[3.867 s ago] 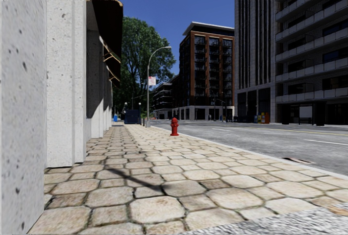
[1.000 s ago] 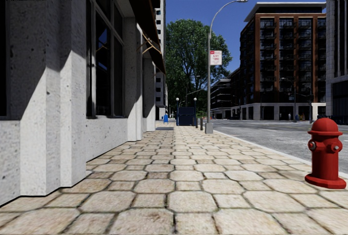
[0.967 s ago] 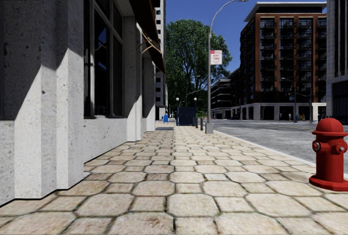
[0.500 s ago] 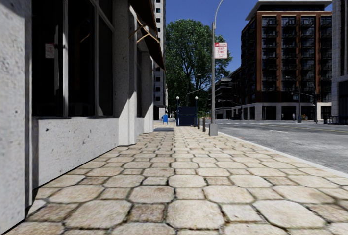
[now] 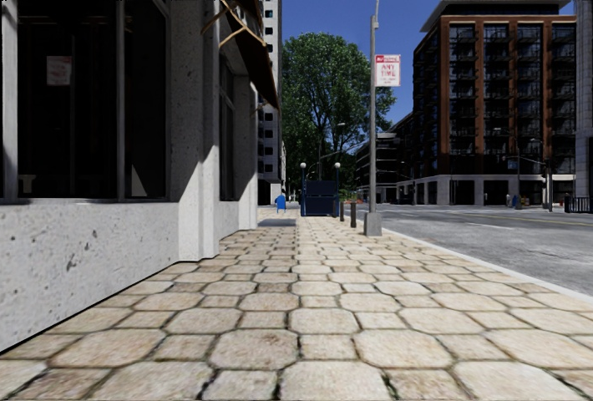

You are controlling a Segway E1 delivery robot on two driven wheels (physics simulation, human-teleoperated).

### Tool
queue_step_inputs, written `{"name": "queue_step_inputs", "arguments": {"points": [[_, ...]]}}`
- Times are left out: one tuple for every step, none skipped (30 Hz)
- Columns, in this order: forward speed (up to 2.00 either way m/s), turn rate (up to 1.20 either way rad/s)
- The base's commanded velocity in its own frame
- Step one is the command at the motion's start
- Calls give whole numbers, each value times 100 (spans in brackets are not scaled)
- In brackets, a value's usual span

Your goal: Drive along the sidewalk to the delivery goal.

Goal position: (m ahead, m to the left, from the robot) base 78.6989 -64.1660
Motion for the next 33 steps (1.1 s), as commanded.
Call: {"name": "queue_step_inputs", "arguments": {"points": [[200,0],[200,0],[200,0],[200,0],[200,0],[200,0],[200,0],[200,0],[200,0],[200,0],[200,0],[200,0],[200,0],[200,0],[200,0],[200,0],[200,0],[200,0],[200,0],[200,0],[200,0],[200,0],[200,0],[200,0],[200,0],[200,0],[200,0],[200,0],[200,0],[200,0],[200,0],[200,0],[200,0]]}}
